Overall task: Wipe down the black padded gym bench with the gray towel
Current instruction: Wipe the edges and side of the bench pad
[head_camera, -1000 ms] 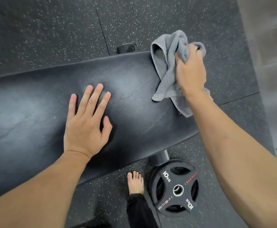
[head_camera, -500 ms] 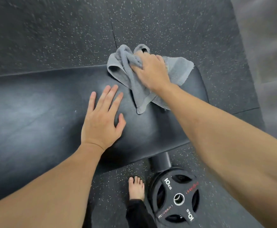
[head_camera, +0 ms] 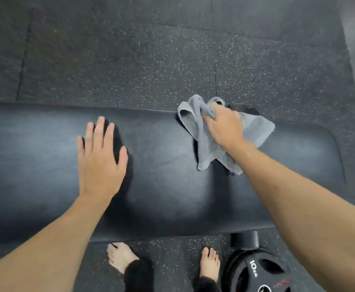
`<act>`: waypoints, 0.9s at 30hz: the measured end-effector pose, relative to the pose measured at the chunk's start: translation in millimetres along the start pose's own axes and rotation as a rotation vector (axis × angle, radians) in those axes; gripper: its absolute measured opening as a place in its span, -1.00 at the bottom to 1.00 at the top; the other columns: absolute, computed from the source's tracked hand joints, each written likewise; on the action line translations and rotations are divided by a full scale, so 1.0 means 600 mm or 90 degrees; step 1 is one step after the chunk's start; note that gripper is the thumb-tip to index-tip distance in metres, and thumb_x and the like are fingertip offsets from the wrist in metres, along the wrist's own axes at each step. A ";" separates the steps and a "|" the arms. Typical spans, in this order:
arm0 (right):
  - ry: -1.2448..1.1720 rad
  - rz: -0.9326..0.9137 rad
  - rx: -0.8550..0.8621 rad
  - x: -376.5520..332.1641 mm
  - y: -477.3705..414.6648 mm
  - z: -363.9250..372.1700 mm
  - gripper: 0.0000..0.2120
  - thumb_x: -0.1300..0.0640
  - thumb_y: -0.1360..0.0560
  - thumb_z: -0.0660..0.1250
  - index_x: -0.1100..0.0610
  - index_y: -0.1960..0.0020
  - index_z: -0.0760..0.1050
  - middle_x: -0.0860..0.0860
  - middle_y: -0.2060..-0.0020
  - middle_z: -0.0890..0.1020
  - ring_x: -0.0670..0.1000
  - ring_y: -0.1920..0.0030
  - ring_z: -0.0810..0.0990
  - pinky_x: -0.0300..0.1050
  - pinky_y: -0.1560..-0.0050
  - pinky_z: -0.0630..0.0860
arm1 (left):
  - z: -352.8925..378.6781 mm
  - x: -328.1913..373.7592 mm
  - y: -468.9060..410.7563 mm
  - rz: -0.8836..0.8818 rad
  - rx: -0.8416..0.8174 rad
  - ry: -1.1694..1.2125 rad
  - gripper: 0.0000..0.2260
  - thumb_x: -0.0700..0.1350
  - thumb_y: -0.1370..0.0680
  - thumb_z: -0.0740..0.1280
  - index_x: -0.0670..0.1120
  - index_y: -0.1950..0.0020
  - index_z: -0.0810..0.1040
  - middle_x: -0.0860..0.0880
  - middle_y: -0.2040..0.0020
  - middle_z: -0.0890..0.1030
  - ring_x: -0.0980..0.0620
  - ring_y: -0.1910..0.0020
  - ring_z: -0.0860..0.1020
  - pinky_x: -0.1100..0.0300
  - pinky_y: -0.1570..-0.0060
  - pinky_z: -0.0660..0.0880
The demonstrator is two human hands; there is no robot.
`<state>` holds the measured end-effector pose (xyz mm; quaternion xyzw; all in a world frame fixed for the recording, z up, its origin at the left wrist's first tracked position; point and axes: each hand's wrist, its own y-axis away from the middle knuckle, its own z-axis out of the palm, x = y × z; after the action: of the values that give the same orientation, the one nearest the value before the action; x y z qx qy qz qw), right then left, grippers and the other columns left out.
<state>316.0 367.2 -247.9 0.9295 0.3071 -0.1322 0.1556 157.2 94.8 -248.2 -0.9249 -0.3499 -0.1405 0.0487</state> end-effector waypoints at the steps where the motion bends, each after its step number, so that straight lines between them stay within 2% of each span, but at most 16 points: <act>1: 0.006 -0.006 0.005 -0.045 -0.005 0.020 -0.75 -0.02 -0.66 0.14 0.06 0.15 0.33 0.10 0.24 0.57 0.27 0.11 0.57 0.08 0.02 0.30 | 0.001 -0.027 0.007 0.003 -0.027 -0.041 -0.43 0.06 -0.65 0.07 -0.18 -0.61 0.22 -0.15 -0.66 0.16 -0.19 -0.64 0.11 -0.24 -0.57 0.08; 5: 0.035 -0.073 0.016 -0.145 -0.014 0.067 -0.76 -0.07 -0.67 0.12 0.06 0.08 0.36 0.10 0.15 0.63 0.22 0.10 0.56 0.11 -0.07 0.37 | 0.015 -0.051 0.006 0.035 -0.033 -0.042 -0.41 0.06 -0.63 0.08 -0.14 -0.62 0.20 -0.13 -0.66 0.14 -0.16 -0.65 0.10 -0.19 -0.59 0.04; 9: 0.005 -0.149 -0.030 -0.082 0.003 0.036 -0.73 -0.14 -0.65 0.07 0.01 0.02 0.40 0.03 0.19 0.58 0.17 0.13 0.54 0.13 0.04 0.42 | 0.017 -0.057 0.011 0.028 -0.022 -0.011 -0.42 0.06 -0.62 0.08 -0.13 -0.62 0.22 -0.11 -0.66 0.15 -0.14 -0.65 0.10 -0.18 -0.60 0.04; 12: -0.015 -0.108 -0.009 0.000 0.017 -0.007 -0.75 -0.06 -0.65 0.11 0.05 0.02 0.46 0.04 0.16 0.58 0.18 0.11 0.54 0.11 0.06 0.38 | 0.016 -0.056 0.012 0.027 -0.025 -0.006 -0.43 0.05 -0.62 0.07 -0.13 -0.62 0.22 -0.11 -0.67 0.15 -0.12 -0.65 0.10 -0.17 -0.60 0.05; 15: -0.003 -0.041 -0.003 0.033 0.018 -0.020 -0.72 -0.08 -0.64 0.09 0.04 0.09 0.47 -0.03 0.21 0.55 0.12 0.16 0.53 -0.03 0.16 0.24 | 0.015 -0.058 0.008 0.023 -0.032 -0.001 -0.43 0.03 -0.62 0.06 -0.12 -0.62 0.22 -0.10 -0.67 0.13 -0.11 -0.66 0.08 -0.16 -0.61 0.05; 17: 0.015 0.008 0.032 0.022 0.013 -0.006 -0.65 -0.13 -0.64 0.06 0.05 0.13 0.46 -0.01 0.28 0.53 0.12 0.22 0.52 0.06 0.16 0.34 | 0.016 -0.057 0.009 0.025 -0.033 0.009 -0.43 0.04 -0.62 0.06 -0.12 -0.63 0.22 -0.10 -0.67 0.13 -0.10 -0.66 0.07 -0.16 -0.61 0.04; 19: 0.021 0.032 0.074 -0.014 0.008 0.022 -0.58 -0.18 -0.65 0.05 0.09 0.15 0.45 0.03 0.31 0.53 0.16 0.25 0.51 0.21 0.11 0.44 | 0.017 -0.058 0.011 0.025 -0.034 0.020 -0.43 0.03 -0.62 0.06 -0.12 -0.63 0.22 -0.10 -0.67 0.12 -0.10 -0.66 0.07 -0.17 -0.61 0.04; 22: 0.045 -0.025 0.080 -0.119 0.001 0.072 -0.62 -0.13 -0.62 0.04 0.11 0.14 0.43 0.02 0.27 0.51 0.22 0.19 0.50 0.19 0.02 0.43 | 0.016 -0.061 0.010 0.027 -0.019 0.064 -0.46 0.00 -0.62 0.10 -0.13 -0.60 0.27 -0.11 -0.66 0.16 -0.09 -0.66 0.08 -0.17 -0.62 0.04; 24: 0.104 -0.063 0.046 -0.204 -0.003 0.111 -0.59 -0.15 -0.59 -0.04 0.07 0.00 0.49 -0.01 0.18 0.51 0.20 0.09 0.53 0.15 -0.12 0.38 | 0.016 -0.065 0.009 0.022 -0.002 0.130 -0.50 -0.07 -0.61 0.12 -0.16 -0.56 0.35 -0.11 -0.63 0.24 -0.09 -0.64 0.15 -0.15 -0.61 0.05; 27: 0.084 -0.097 0.038 -0.306 0.004 0.156 -0.53 -0.20 -0.59 -0.05 0.03 -0.20 0.50 0.03 0.03 0.59 0.15 -0.09 0.56 0.25 -0.38 0.31 | 0.006 -0.073 0.011 -0.008 0.021 0.280 -0.53 -0.21 -0.58 0.14 -0.18 -0.51 0.41 -0.07 -0.58 0.35 -0.04 -0.60 0.24 -0.13 -0.60 0.11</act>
<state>160.9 233.4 -270.7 0.9144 0.3824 -0.0908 0.0968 130.9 62.8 -264.2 -0.8688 -0.3386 -0.3336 0.1385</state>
